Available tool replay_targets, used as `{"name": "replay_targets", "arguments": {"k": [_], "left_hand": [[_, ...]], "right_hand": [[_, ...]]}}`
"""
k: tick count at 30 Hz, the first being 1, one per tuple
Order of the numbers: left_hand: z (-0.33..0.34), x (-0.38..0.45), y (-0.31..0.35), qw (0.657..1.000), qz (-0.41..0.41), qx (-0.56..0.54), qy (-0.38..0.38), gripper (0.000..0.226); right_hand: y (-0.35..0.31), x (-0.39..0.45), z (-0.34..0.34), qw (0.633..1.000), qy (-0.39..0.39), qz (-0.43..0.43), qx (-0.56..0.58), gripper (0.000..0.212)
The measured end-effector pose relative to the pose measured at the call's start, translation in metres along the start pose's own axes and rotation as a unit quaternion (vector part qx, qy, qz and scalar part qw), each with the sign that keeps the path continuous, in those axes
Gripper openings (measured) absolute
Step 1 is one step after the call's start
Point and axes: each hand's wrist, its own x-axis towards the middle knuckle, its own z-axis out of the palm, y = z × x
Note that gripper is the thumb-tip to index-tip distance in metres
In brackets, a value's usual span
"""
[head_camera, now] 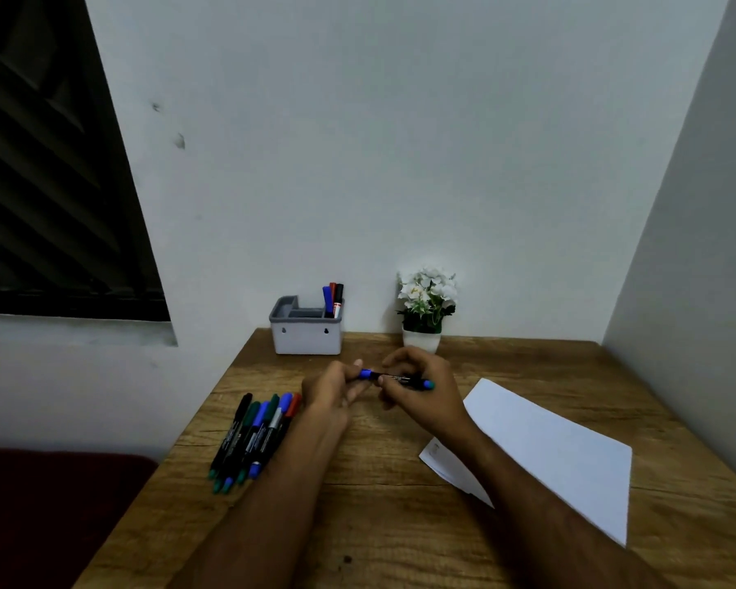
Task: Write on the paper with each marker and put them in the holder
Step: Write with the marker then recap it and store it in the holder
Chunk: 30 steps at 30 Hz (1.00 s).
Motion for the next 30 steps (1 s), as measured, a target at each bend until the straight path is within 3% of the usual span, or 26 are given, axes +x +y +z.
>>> {"name": "replay_targets", "arguments": {"k": [5,12,23,26,30], "left_hand": [[0.001,-0.007,0.002,1.0,0.0,0.008,0.001,0.02],[-0.001,-0.002,0.013,0.998,0.031,-0.053,0.029,0.032],[-0.023,0.014,0.027,0.993,0.052,-0.08,0.064,0.009],[-0.031,0.024,0.037,0.991,0.091,-0.062,0.082,0.011],[-0.037,0.04,0.06,0.969,0.213,-0.011,0.121,0.025]], "right_hand": [[0.006,0.006,0.008,0.999,0.035,-0.023,-0.031,0.007],[0.006,0.017,0.021,0.996,0.029,-0.006,0.085,0.007],[0.007,0.043,0.067,0.997,-0.001,0.039,0.073,0.02],[0.01,0.053,0.075,0.996,-0.026,0.075,-0.03,0.029],[0.017,0.064,0.078,0.959,-0.05,0.079,-0.266,0.017]]}}
